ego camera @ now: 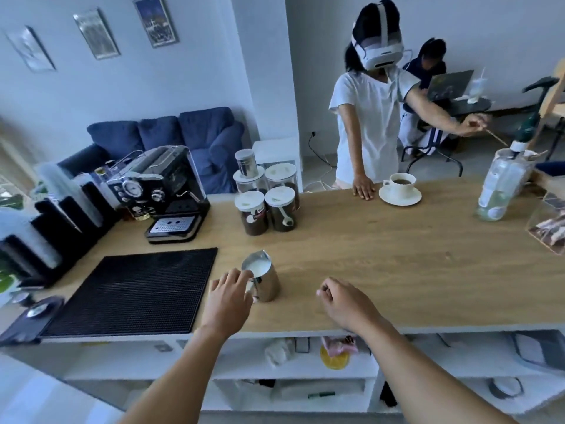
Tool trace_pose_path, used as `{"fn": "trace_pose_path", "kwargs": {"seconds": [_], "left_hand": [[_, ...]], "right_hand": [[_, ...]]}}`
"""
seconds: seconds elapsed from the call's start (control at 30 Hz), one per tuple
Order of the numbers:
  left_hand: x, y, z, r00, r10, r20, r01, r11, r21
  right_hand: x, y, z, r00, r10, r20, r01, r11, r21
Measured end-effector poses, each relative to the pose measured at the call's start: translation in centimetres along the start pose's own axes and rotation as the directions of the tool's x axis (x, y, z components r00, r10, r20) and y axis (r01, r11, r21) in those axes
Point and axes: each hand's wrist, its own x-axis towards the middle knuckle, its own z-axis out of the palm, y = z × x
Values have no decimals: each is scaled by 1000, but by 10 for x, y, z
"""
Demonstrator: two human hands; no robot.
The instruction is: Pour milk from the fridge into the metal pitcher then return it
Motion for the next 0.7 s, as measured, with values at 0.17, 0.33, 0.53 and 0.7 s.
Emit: {"fn": "trace_pose_path", "kwargs": {"seconds": [0.17, 0.33, 0.53, 0.7], "left_hand": [[4, -50, 10, 946, -170, 274, 154, 985, 78], [24, -83, 36, 878, -179, 443, 172, 983, 56], [64, -120, 79, 871, -52, 489, 101, 992, -74], [71, -132, 126, 942, 9, 335, 43, 988, -146]], "right_hand": [[29, -13, 27, 997, -34, 72, 35, 999, -10], [52, -9, 53, 984, 34, 177, -18, 995, -93], [84, -18, 87, 978, 117, 171, -86, 980, -177], [94, -20, 124, 978, 164, 129, -129, 961, -247]]}}
